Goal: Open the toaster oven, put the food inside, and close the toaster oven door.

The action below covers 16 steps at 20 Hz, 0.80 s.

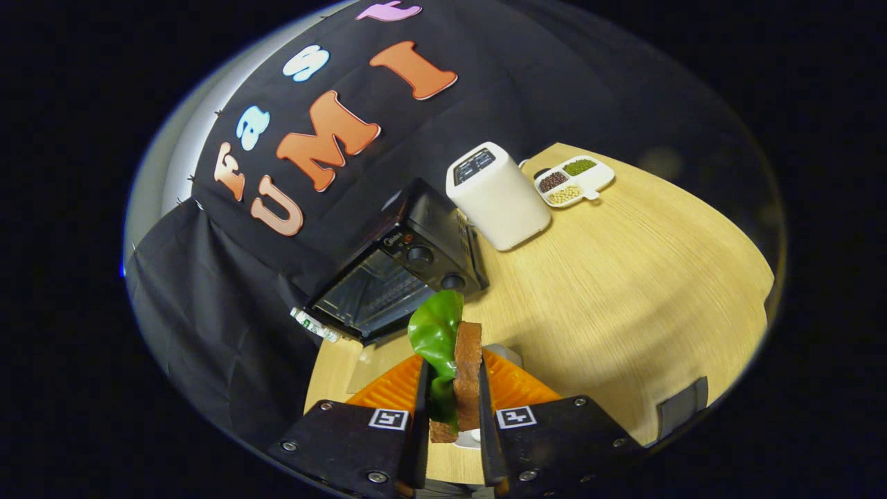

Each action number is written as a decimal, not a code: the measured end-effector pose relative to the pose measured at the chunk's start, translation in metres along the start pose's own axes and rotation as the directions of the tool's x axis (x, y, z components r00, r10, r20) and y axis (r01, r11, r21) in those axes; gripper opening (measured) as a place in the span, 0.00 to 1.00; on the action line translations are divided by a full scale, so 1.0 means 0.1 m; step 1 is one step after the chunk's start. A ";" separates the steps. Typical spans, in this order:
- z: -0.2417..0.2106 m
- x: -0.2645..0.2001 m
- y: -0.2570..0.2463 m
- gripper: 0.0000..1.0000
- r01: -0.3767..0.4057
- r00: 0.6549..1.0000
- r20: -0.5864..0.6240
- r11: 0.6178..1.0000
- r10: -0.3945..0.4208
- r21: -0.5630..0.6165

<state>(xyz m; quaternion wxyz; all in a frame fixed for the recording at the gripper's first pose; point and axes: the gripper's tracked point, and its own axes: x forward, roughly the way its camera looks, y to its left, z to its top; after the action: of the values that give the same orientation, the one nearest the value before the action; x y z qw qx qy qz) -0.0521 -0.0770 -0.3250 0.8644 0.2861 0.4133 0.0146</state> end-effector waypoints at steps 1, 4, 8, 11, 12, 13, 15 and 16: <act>0.01 0.00 0.07 0.31 -0.016 1.000 0.011 1.000 0.016 0.000; 0.03 0.07 0.35 0.32 -0.071 0.997 0.038 0.997 0.071 0.007; 0.00 0.28 0.71 0.32 -0.135 0.989 0.063 0.991 0.134 0.013; -0.04 0.52 0.94 0.32 -0.169 0.983 0.076 0.985 0.166 0.037; -0.05 0.61 1.00 0.32 -0.177 0.982 0.081 0.983 0.173 0.053; -0.05 0.70 1.05 0.32 -0.186 0.980 0.083 0.980 0.180 0.068; -0.08 0.82 1.12 0.32 -0.198 0.977 0.094 0.975 0.189 0.099; -0.08 0.92 1.17 0.31 -0.200 0.977 0.103 0.973 0.189 0.112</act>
<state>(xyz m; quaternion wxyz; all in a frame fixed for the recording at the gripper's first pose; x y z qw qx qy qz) 0.0274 0.0482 -0.3343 0.8577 0.3779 0.3433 0.0609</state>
